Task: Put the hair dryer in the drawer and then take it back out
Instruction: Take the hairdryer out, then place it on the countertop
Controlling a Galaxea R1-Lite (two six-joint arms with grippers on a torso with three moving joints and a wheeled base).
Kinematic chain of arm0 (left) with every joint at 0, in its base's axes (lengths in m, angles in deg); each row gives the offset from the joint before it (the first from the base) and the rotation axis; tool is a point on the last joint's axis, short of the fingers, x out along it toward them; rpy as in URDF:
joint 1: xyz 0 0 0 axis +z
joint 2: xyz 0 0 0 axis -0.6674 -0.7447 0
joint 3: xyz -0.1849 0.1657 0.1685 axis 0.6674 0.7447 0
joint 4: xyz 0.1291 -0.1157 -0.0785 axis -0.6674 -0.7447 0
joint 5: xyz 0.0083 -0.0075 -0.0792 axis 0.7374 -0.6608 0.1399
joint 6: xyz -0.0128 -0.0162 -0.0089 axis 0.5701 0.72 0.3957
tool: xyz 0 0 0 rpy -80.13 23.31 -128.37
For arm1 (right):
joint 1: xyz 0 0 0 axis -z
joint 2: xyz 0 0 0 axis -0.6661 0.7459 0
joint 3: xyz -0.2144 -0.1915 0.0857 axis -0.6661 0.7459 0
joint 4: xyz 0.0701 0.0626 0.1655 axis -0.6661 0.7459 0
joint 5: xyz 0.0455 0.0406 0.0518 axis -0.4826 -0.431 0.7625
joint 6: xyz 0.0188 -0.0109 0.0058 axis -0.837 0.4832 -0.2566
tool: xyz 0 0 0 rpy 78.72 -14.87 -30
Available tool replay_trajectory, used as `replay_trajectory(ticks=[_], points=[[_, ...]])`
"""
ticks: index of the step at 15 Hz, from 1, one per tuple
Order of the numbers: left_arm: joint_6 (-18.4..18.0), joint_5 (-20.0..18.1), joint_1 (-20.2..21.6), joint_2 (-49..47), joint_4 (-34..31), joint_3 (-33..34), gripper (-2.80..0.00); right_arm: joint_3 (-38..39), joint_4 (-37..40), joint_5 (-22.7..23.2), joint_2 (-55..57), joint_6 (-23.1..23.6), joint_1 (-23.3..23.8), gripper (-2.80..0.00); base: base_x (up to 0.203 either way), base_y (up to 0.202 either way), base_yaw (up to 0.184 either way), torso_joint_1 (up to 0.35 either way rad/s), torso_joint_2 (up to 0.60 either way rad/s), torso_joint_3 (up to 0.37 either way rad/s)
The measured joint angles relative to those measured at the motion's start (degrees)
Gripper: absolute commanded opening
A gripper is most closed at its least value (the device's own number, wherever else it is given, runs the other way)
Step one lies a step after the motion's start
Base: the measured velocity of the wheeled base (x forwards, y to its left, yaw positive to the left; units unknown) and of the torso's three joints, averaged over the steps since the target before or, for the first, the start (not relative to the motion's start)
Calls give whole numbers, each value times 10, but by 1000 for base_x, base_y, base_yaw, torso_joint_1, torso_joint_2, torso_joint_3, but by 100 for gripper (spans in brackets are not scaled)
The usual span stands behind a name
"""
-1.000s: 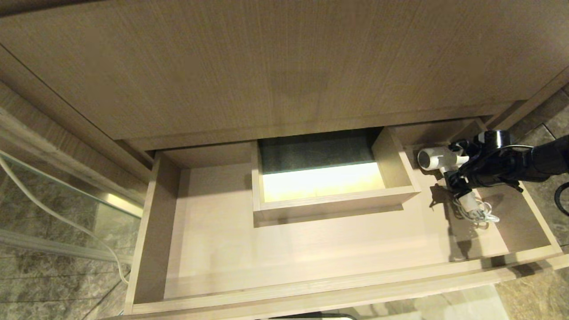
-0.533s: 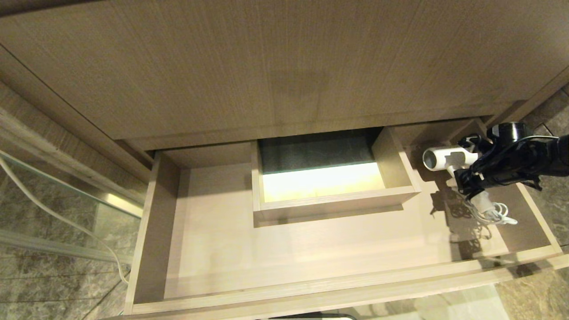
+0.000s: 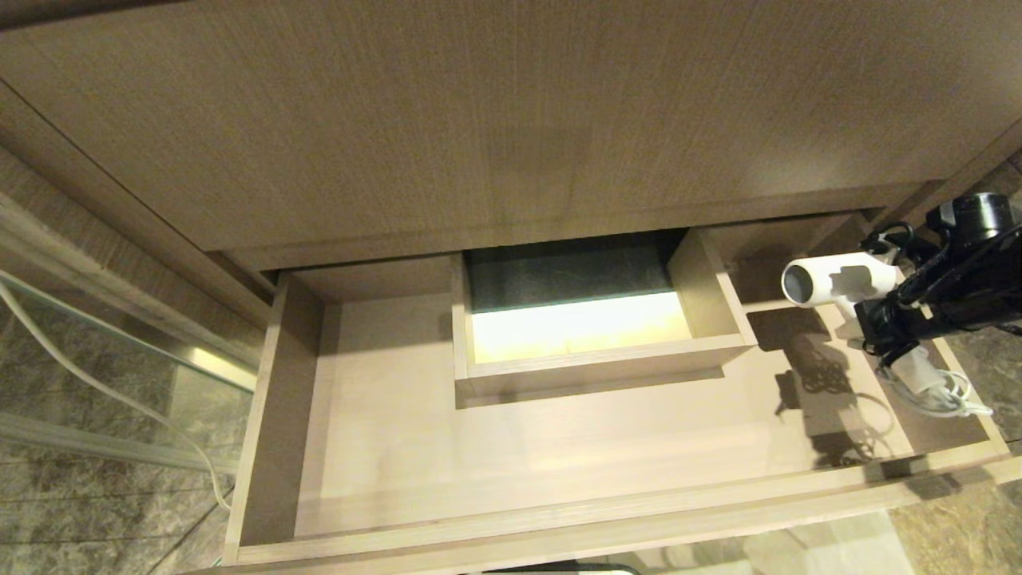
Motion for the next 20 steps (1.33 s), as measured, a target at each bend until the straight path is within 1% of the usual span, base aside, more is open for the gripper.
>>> replay_trajectory(ticks=[5,9,14,16,20], points=[[0,0,0,0,0,0,-280,84,11,-4,-131,44,0,-280,0,0,0,0,0,0],[0,0,0,0,0,0,-280,140,10,-3,-228,53,0,-280,0,0,0,0,0,0],[0,0,0,0,0,0,-280,188,13,-2,-320,53,0,-280,0,0,0,0,0,0],[0,0,0,0,0,0,-280,203,14,-3,-358,64,0,-280,0,0,0,0,0,0],[0,0,0,0,0,0,-280,200,29,-4,-414,72,1,-280,0,0,0,0,0,0]])
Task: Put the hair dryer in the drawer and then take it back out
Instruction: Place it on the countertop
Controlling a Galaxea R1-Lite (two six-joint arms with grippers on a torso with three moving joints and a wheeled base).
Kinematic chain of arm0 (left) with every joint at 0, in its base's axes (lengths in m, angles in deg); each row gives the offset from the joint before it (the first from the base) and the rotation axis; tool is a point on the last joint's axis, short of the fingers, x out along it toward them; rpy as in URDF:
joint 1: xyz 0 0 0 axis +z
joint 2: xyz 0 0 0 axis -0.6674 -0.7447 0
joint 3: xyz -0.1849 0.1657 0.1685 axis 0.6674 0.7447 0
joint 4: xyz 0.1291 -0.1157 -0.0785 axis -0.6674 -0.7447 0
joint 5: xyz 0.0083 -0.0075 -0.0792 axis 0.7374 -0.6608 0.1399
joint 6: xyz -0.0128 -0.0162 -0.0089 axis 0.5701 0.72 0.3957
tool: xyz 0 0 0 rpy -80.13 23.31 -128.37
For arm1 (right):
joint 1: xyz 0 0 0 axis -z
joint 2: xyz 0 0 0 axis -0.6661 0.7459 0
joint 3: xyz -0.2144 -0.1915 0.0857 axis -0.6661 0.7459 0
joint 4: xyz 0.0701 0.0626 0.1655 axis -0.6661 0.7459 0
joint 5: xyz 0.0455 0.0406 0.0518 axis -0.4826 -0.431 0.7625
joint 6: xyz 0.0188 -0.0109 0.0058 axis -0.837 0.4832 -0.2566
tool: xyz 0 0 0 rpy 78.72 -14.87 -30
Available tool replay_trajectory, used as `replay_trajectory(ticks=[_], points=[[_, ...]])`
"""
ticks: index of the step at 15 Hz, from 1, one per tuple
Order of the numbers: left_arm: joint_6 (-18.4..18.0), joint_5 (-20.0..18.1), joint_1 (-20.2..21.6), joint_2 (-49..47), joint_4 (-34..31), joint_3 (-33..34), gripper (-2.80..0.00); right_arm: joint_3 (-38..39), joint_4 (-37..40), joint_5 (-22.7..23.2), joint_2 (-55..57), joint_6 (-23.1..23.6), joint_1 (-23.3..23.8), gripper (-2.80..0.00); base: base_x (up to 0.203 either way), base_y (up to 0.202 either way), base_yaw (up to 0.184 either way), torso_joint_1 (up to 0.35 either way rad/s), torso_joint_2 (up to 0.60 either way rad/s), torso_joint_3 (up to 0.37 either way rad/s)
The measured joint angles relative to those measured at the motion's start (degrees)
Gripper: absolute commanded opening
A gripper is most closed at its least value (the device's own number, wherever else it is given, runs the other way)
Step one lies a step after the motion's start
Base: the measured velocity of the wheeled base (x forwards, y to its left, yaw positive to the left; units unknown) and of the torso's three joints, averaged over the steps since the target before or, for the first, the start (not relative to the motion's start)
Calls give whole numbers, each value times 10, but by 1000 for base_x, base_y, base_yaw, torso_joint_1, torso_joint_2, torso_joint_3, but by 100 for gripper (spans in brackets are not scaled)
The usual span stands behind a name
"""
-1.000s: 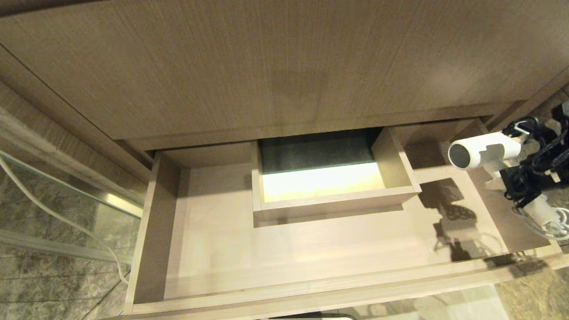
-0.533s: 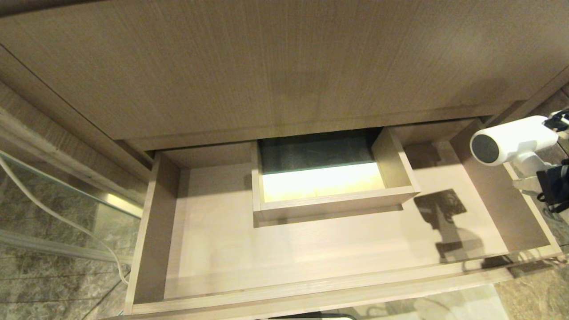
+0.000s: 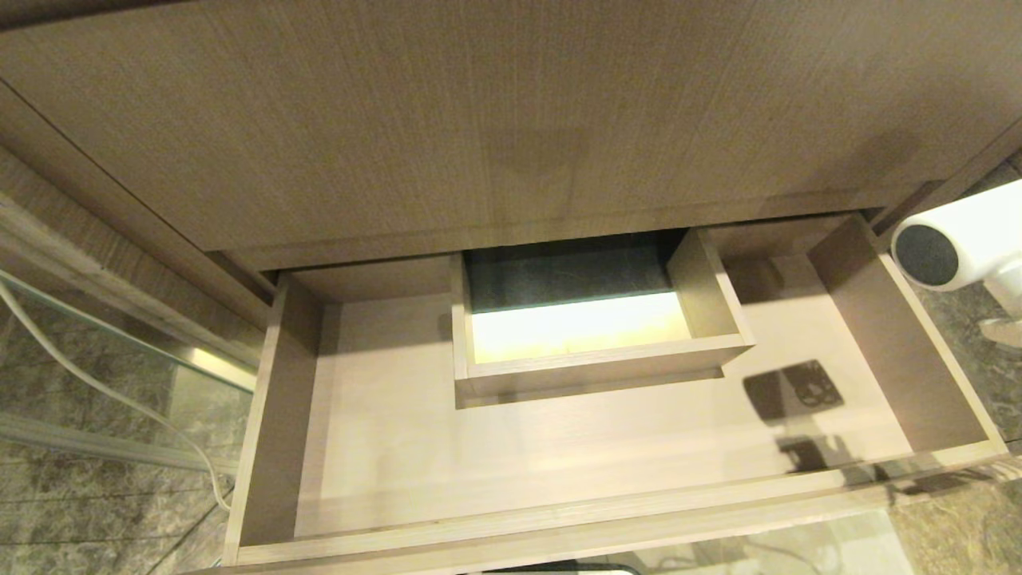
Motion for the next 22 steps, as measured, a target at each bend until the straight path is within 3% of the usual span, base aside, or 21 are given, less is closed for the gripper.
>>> replay_trajectory(ticks=[7,22], points=[[0,0,0,0,0,0,-280,-56,124,1,-73,1,0,-280,0,0,0,0,0,0],[0,0,0,0,0,0,-280,-62,106,-1,-108,21,-6,-280,0,0,0,41,-62,-23]])
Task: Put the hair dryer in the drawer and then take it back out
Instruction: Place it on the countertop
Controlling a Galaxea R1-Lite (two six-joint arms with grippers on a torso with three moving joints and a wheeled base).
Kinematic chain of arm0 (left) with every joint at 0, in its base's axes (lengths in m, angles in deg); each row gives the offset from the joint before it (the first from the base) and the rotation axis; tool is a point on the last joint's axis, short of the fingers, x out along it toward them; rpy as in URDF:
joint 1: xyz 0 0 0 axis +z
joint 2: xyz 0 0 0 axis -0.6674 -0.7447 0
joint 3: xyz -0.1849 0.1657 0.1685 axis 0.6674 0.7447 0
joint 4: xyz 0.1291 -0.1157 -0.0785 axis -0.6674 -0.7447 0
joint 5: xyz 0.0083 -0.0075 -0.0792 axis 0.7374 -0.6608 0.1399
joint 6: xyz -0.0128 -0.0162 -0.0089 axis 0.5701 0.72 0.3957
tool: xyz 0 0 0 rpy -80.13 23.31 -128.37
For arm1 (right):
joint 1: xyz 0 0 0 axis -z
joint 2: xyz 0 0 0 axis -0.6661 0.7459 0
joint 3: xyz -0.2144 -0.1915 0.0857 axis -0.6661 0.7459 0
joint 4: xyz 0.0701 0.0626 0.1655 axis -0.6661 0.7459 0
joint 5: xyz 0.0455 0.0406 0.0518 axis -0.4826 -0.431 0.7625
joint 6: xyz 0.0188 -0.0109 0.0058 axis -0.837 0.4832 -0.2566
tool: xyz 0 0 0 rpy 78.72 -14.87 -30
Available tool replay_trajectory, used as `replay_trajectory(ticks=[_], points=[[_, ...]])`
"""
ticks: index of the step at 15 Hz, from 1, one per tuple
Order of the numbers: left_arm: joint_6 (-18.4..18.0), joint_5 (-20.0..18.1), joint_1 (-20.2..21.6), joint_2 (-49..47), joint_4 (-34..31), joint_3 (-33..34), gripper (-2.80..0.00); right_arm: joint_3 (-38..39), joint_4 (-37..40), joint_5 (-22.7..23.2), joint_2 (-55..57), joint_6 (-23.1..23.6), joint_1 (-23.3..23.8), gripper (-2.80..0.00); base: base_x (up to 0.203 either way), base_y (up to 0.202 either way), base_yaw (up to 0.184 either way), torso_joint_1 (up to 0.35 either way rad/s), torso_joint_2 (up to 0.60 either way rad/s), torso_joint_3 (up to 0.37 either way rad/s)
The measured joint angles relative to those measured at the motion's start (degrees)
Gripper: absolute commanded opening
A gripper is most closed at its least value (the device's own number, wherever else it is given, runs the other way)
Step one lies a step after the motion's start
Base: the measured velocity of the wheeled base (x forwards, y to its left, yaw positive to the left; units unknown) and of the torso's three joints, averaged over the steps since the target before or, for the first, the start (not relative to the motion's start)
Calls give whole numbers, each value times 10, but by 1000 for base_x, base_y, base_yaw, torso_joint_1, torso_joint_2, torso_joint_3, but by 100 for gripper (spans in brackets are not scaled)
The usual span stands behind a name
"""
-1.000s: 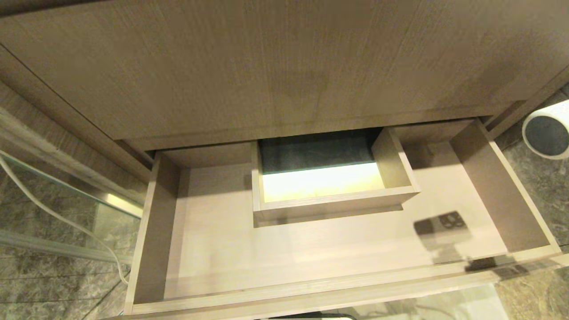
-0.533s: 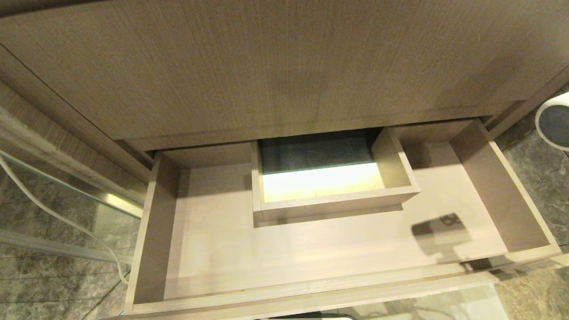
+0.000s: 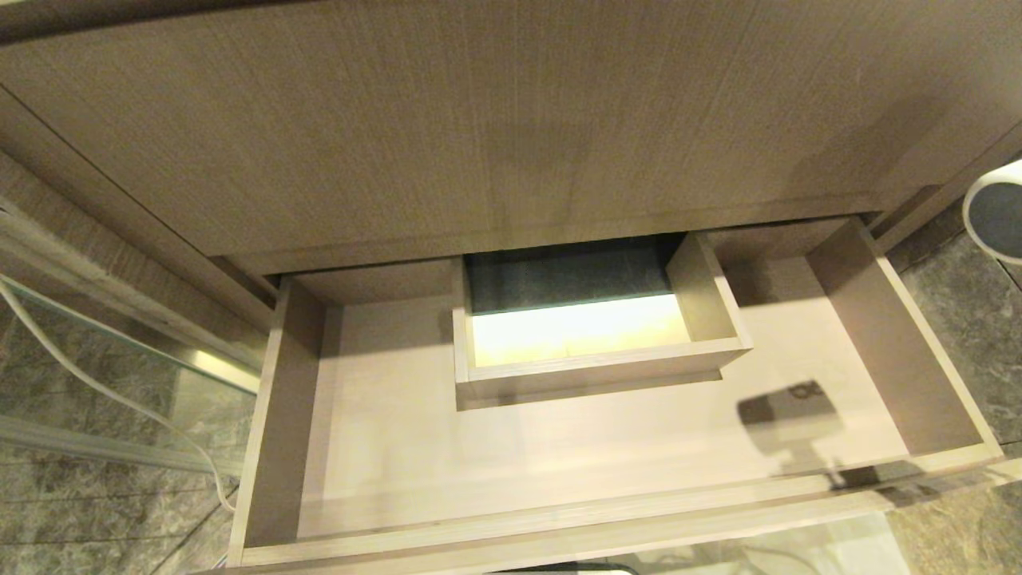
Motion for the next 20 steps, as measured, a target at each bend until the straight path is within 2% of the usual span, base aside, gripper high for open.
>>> replay_trajectory(ticks=[4,8,13,20], points=[[0,0,0,0,1,0,-280,0,-2,0,-4,1,0,-280,0,0,0,254,-465,-217],[0,0,0,0,1,0,-280,2,-3,0,-9,0,0,-280,0,0,0,91,-475,-219],[0,0,0,0,1,0,-280,1,-3,1,-14,0,0,-280,0,0,0,391,-495,-239],[0,0,0,0,0,0,-280,1,-2,0,-19,0,-1,-280,0,0,0,286,-537,-252]])
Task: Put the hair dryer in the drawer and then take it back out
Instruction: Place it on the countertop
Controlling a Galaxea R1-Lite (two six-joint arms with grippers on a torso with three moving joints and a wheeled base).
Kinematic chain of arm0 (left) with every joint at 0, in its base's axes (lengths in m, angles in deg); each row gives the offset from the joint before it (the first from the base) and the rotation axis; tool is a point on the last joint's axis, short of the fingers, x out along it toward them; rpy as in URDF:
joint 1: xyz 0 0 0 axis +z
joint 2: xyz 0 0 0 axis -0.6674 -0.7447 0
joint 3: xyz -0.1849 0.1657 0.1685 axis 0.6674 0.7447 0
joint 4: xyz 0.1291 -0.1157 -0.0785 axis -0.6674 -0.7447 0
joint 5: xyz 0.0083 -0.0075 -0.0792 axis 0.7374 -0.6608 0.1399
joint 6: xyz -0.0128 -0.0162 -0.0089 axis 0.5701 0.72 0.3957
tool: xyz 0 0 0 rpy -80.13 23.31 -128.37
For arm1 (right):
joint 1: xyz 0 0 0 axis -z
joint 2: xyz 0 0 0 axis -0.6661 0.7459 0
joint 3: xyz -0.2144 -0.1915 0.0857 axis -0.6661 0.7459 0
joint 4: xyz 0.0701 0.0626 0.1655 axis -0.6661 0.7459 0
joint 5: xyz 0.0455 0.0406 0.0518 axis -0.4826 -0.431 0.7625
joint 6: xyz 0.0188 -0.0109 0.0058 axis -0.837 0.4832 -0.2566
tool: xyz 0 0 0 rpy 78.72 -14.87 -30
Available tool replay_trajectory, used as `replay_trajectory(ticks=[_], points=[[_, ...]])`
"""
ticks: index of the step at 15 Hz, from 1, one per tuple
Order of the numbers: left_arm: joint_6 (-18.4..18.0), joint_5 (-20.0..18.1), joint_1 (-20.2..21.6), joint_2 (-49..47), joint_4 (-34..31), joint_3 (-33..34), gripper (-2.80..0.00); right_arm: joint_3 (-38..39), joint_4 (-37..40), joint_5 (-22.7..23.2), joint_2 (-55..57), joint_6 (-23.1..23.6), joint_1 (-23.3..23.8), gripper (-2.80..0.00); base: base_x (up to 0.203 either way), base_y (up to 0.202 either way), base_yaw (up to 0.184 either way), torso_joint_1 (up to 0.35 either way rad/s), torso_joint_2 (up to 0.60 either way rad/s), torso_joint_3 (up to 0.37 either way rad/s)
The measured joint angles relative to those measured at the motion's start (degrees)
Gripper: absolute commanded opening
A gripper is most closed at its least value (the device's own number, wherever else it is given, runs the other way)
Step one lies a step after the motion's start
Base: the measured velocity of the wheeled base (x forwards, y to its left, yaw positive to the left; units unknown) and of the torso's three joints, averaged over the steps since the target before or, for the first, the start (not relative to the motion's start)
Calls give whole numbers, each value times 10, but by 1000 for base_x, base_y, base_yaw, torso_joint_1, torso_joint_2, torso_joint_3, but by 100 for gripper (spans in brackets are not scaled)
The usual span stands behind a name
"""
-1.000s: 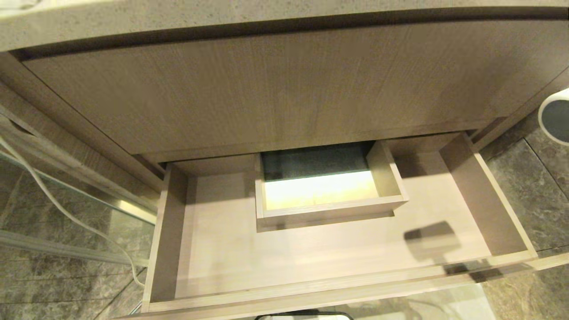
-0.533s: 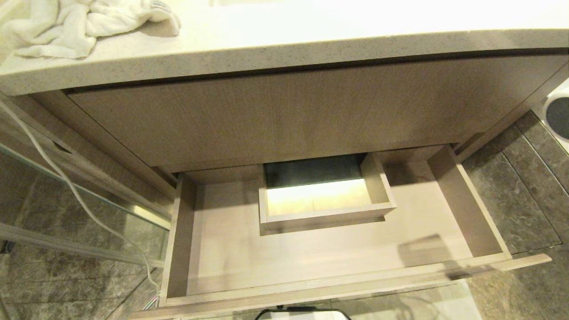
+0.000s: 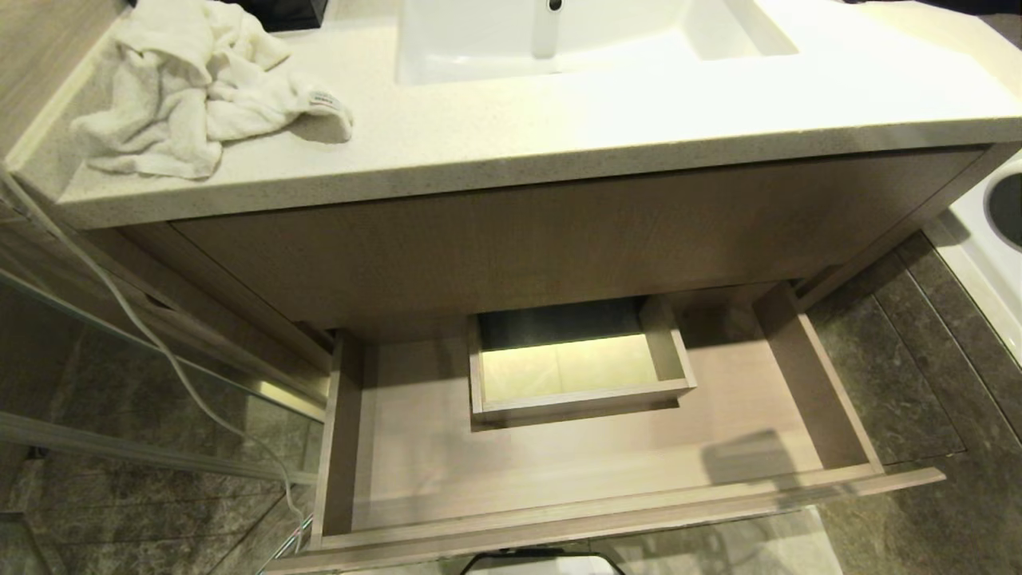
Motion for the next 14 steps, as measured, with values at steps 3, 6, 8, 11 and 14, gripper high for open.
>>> replay_trajectory(ticks=[3,6,8,11,14], points=[[0,0,0,0,0,0,-280,-1,0,0,-1,0,0,-280,0,0,0,298,-572,-275],[0,0,0,0,1,0,-280,-2,-1,0,-1,0,0,-280,0,0,0,310,-606,-290],[0,0,0,0,0,0,-280,-3,-1,0,-1,0,0,-280,0,0,0,244,-452,-221],[0,0,0,0,0,0,-280,-3,-1,0,0,0,0,-280,0,0,0,193,-368,-186],[0,0,0,0,0,0,-280,-3,-3,0,0,0,1,-280,0,0,0,106,-211,-101]])
